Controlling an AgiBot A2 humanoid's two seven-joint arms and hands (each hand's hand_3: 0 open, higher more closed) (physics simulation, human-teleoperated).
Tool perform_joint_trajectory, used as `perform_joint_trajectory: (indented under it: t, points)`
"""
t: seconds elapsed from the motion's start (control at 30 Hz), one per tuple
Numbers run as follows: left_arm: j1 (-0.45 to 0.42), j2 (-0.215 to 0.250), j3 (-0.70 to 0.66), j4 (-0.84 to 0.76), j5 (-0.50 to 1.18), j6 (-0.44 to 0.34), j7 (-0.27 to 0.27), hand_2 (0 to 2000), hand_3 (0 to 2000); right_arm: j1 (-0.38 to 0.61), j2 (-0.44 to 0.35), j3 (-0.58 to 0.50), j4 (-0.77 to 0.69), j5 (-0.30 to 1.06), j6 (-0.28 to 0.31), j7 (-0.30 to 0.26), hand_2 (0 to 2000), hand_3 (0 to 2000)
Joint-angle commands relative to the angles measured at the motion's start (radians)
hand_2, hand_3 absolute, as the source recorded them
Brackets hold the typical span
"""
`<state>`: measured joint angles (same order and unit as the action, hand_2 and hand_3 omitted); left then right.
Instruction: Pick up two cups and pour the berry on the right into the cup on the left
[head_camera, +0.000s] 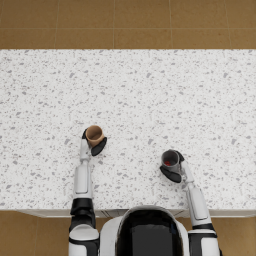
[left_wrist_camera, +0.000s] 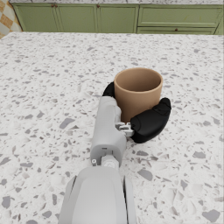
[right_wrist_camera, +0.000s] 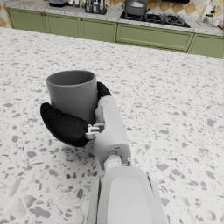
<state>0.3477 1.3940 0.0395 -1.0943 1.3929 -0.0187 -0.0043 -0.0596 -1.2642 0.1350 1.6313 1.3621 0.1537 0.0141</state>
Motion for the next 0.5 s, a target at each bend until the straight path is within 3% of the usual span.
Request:
perform_joint_trajectory:
  t: [0.03, 0.27, 0.5]
  points:
    - [-0.085, -0.009, 0.007, -0.326, 0.0, -0.002, 0.0, 2000, 1280, 0.02, -0.008, -0.029, 0.103, 0.0, -0.006, -0.001, 2000, 1280]
    - [-0.176, -0.025, 0.115, -0.575, 0.0, -0.005, 0.0, 2000, 1280, 0.18, -0.083, 0.003, 0.134, 0.0, -0.027, -0.005, 2000, 1280]
    - [-0.216, -0.025, 0.132, -0.658, 0.0, -0.007, 0.0, 2000, 1280, 0.315, -0.148, 0.034, 0.063, 0.0, -0.029, -0.006, 2000, 1280]
